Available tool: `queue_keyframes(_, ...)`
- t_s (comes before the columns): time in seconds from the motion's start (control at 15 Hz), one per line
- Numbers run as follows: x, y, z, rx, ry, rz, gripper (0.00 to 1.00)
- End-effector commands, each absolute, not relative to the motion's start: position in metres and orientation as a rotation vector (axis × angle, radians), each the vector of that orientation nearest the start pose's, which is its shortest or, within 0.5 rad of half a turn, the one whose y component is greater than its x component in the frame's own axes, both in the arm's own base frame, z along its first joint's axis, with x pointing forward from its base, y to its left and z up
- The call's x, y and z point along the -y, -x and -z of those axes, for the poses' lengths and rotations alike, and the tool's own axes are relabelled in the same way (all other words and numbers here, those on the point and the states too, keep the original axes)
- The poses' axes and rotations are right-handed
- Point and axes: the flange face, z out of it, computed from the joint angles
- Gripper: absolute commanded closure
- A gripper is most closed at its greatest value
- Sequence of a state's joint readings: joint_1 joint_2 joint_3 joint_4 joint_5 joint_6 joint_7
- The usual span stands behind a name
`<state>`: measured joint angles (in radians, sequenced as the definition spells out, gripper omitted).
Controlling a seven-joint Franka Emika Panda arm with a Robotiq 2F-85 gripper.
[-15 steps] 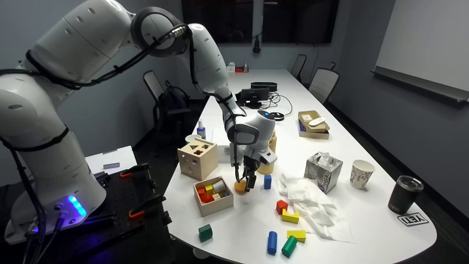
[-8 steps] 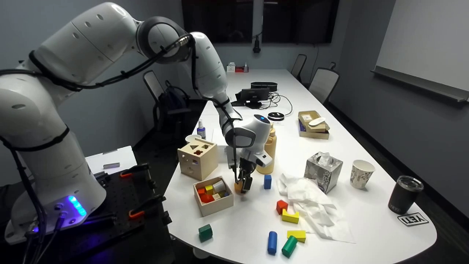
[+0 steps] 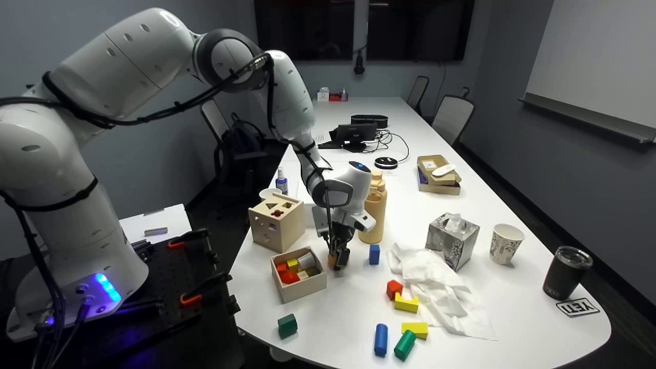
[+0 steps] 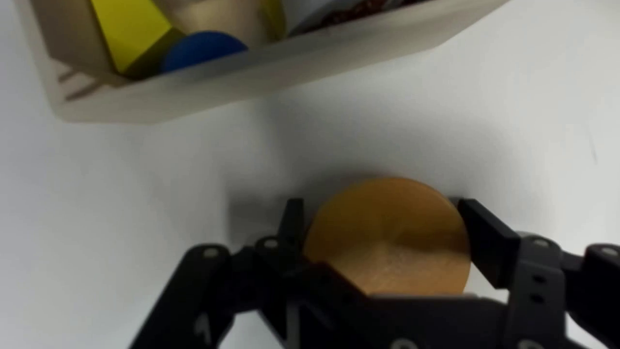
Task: Put the orange object in the box.
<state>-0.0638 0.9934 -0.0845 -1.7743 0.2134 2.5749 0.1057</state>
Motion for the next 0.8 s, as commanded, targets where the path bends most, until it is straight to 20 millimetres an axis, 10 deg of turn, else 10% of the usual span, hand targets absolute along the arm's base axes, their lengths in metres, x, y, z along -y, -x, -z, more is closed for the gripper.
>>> queue_keyframes(0.0,0.089,-0.589,0.010,-0.641,3.069,-0.246,0.46)
queue_keyframes(0.73,-0.002,-0.569,-0.082,-0.383,3.060,-0.205,0.46)
